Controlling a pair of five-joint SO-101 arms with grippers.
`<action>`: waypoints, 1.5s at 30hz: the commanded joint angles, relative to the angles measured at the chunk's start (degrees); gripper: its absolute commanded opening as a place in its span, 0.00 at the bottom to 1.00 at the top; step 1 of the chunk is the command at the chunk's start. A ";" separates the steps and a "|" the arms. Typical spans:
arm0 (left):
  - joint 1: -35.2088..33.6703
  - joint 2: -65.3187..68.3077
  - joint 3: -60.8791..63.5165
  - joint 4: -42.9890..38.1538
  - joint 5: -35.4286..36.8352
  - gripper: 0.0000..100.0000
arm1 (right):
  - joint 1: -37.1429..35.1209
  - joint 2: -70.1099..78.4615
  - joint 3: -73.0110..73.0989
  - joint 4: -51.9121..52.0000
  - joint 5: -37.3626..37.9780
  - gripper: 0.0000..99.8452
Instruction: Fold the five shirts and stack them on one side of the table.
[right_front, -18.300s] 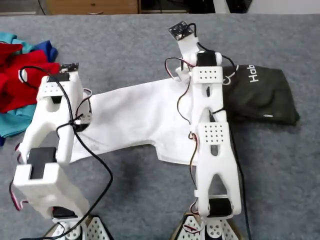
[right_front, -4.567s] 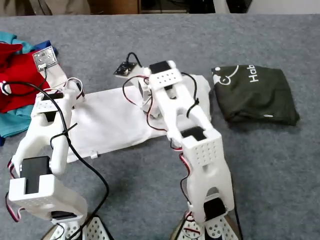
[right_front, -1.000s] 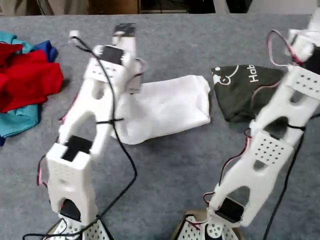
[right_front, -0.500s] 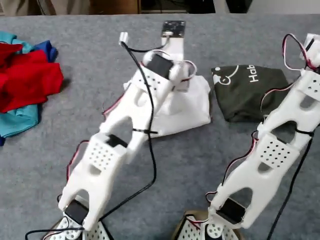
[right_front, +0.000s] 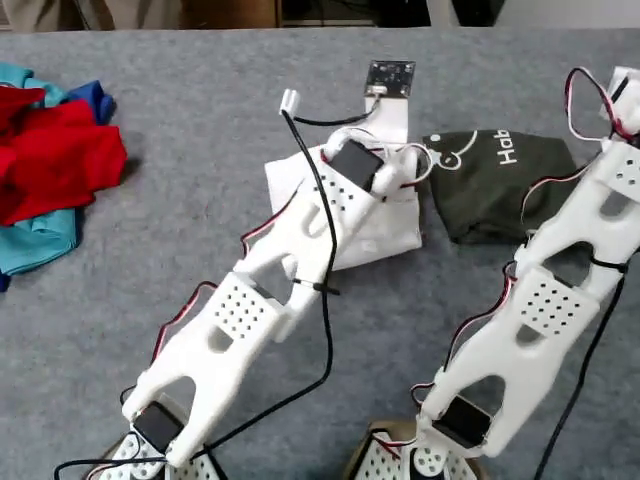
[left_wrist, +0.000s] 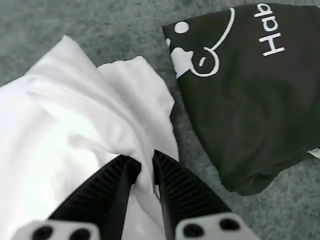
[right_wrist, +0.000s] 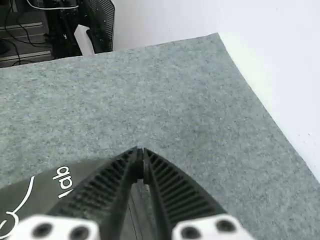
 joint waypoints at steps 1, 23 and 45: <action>1.14 -0.84 -2.64 -2.29 1.14 0.02 | 0.75 -3.47 -2.51 -1.23 -0.26 0.00; -7.03 -4.53 -10.55 8.00 11.96 0.16 | -1.45 -3.38 -1.98 -1.14 0.18 0.00; -36.13 14.20 -8.35 15.74 9.76 0.02 | -40.84 -8.57 24.92 18.29 21.45 0.00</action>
